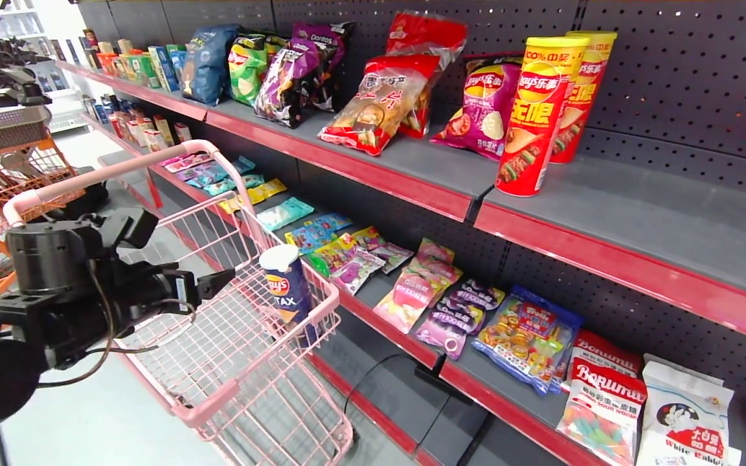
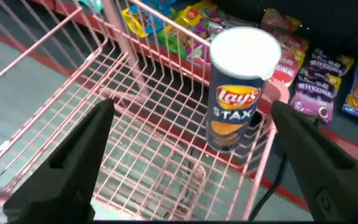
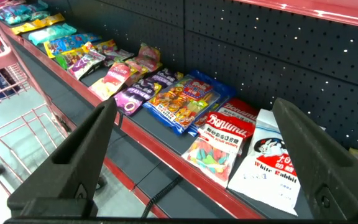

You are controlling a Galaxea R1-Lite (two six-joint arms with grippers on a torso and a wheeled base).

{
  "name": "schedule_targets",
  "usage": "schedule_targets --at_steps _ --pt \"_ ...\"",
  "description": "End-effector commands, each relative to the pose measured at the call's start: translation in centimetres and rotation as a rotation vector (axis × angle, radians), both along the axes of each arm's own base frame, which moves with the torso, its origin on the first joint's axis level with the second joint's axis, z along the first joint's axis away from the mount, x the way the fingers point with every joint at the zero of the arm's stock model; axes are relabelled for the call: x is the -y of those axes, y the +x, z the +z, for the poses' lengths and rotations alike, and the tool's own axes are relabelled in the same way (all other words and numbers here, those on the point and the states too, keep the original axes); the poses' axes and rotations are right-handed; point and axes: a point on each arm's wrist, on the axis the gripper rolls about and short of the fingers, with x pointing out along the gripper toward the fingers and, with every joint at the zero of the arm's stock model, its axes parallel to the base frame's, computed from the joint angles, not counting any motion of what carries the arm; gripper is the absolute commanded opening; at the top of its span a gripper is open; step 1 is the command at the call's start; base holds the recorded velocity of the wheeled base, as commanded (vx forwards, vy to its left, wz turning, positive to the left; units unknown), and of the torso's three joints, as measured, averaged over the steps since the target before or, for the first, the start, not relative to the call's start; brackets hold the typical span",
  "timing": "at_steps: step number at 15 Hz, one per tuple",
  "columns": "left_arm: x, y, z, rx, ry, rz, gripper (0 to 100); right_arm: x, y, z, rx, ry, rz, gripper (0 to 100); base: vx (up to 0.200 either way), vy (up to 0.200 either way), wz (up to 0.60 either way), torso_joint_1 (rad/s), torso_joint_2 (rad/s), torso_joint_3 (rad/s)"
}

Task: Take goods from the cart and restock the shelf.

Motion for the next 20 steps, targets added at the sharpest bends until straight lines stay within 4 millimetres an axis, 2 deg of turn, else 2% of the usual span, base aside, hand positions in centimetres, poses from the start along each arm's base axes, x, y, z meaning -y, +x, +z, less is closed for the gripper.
schedule_targets --at_steps 1,3,9,12,16,20 --pt "0.9 2.6 -3.3 -0.058 0.006 -0.028 100 0.0 0.0 0.0 0.000 0.000 0.000 100 0.000 0.000 0.00 0.000 0.00 0.000" --pt "2.3 4.2 -4.1 -0.039 0.002 -0.069 100 0.0 0.0 0.0 0.000 0.000 0.000 100 0.000 0.000 0.00 0.000 0.00 0.000" --pt "3.0 7.5 -6.3 -0.053 -0.005 -0.097 100 0.0 0.0 0.0 0.000 0.000 0.000 100 0.000 0.000 0.00 0.000 0.00 0.000" --pt "3.5 8.4 -7.2 -0.065 -0.007 -0.116 100 0.0 0.0 0.0 -0.001 0.000 0.000 100 0.000 0.000 0.00 0.000 0.00 0.000" --pt "5.3 9.1 -8.5 -0.081 -0.005 -0.158 100 0.0 0.0 0.0 0.000 0.000 0.000 100 0.000 0.000 0.00 0.000 0.00 0.000" --pt "6.1 11.1 -8.8 -0.043 -0.007 -0.168 100 0.0 0.0 0.0 0.000 0.000 0.000 100 0.000 0.000 0.00 0.000 0.00 0.000"
